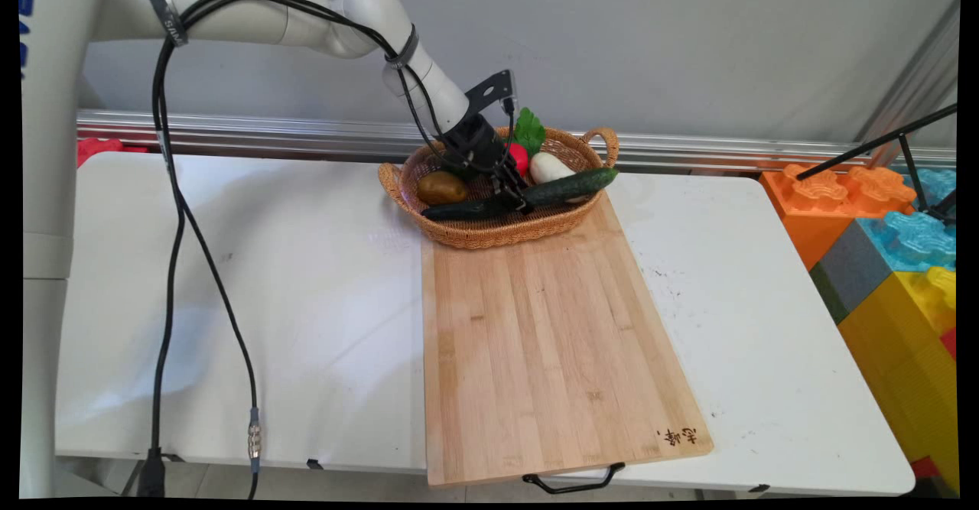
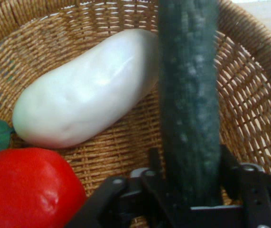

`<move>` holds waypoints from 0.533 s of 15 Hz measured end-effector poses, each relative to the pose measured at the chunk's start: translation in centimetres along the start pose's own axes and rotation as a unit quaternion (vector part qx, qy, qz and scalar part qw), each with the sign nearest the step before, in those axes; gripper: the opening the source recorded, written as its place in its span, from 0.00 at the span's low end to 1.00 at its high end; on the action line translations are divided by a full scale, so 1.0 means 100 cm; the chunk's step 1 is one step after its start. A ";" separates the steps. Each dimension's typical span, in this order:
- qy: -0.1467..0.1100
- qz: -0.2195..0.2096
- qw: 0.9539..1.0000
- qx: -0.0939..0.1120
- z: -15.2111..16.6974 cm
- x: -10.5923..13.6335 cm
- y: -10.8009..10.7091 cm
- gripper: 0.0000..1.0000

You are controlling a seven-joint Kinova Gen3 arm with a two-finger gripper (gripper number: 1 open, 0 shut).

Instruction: Pick up the cucumber from the vegetable basket, then place the picked object on the cutting board

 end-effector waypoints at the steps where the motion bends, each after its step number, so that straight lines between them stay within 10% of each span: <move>1: 0.001 -0.002 1.000 -0.002 -0.001 -0.001 0.000 0.00; 8: 0.025 -0.005 1.000 -0.007 -0.034 0.005 0.015 0.00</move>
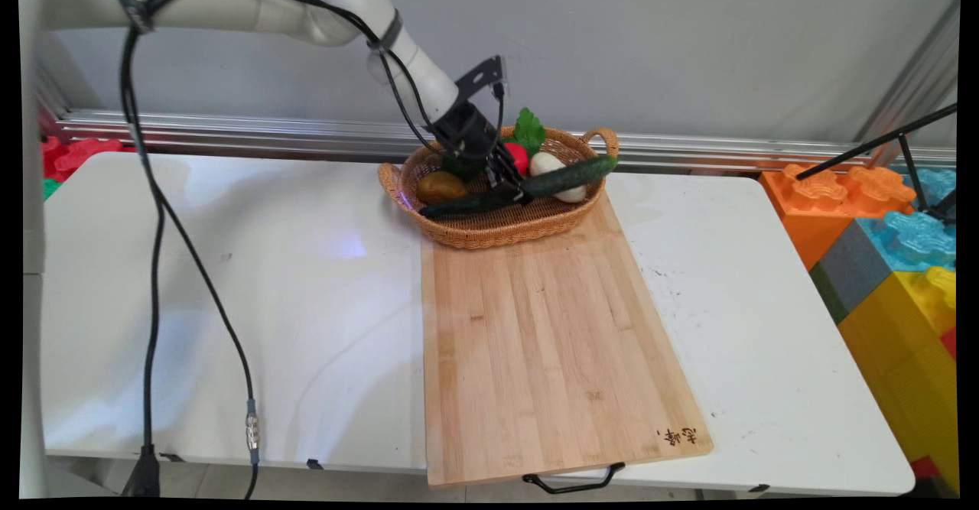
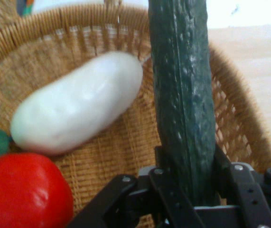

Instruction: Place the picked object on the cutting board

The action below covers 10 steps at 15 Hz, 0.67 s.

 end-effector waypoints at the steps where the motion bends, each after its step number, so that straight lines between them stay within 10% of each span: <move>1: 0.007 0.001 1.000 0.002 -0.005 0.003 0.002 0.00; 10: 0.058 0.009 0.998 0.032 -0.056 0.056 0.055 0.00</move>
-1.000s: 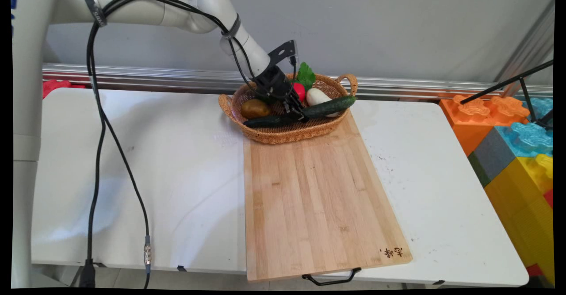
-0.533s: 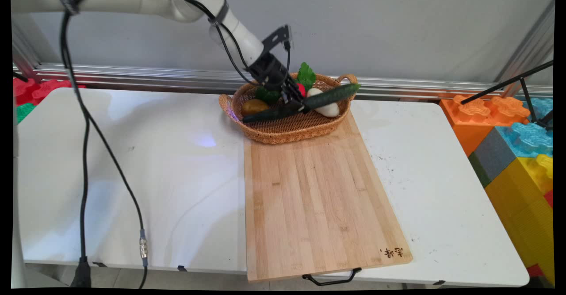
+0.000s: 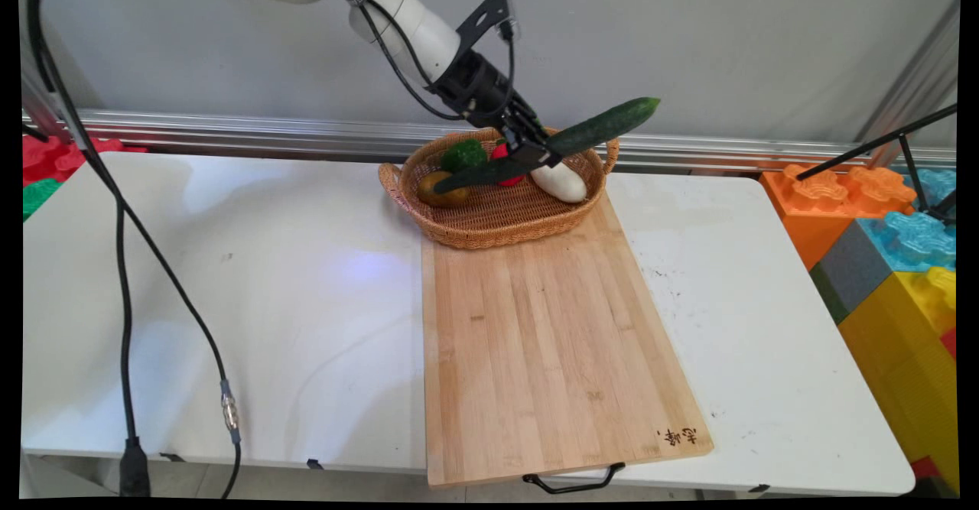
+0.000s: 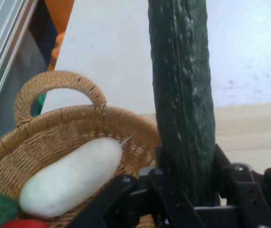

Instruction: Place the picked object on the cutting board

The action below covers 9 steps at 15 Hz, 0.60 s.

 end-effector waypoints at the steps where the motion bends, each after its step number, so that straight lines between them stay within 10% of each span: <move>1: 0.001 -0.007 1.000 0.001 -0.003 0.006 0.011 0.00; 9: -0.021 -0.079 0.996 -0.019 -0.001 0.012 0.112 0.00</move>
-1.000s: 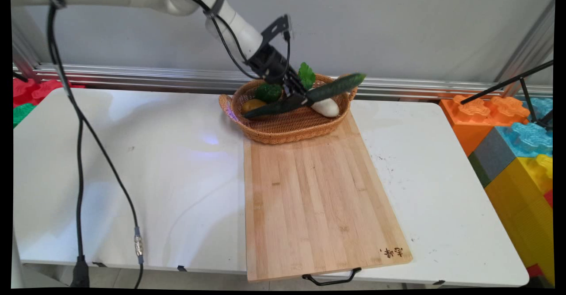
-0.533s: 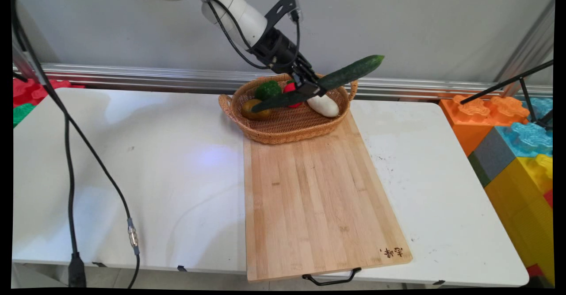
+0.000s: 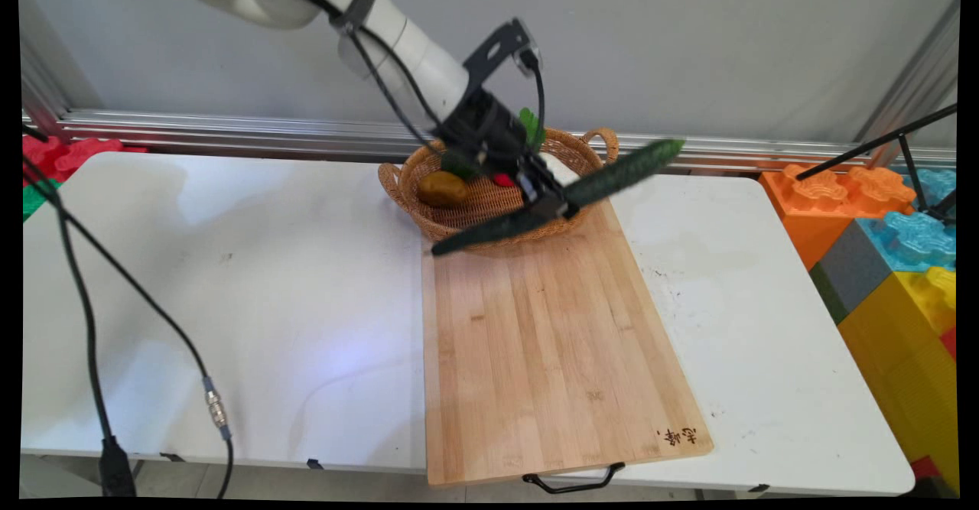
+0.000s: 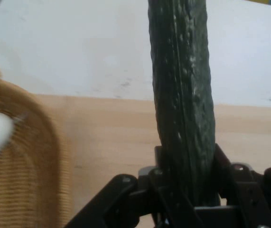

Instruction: Place the picked object on the cutting board

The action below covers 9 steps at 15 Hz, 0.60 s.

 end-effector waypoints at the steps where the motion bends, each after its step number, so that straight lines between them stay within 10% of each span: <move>1: -0.002 -0.008 1.000 -0.004 0.003 -0.003 0.013 0.00; 9: -0.012 -0.036 0.999 -0.019 0.039 -0.041 0.091 0.00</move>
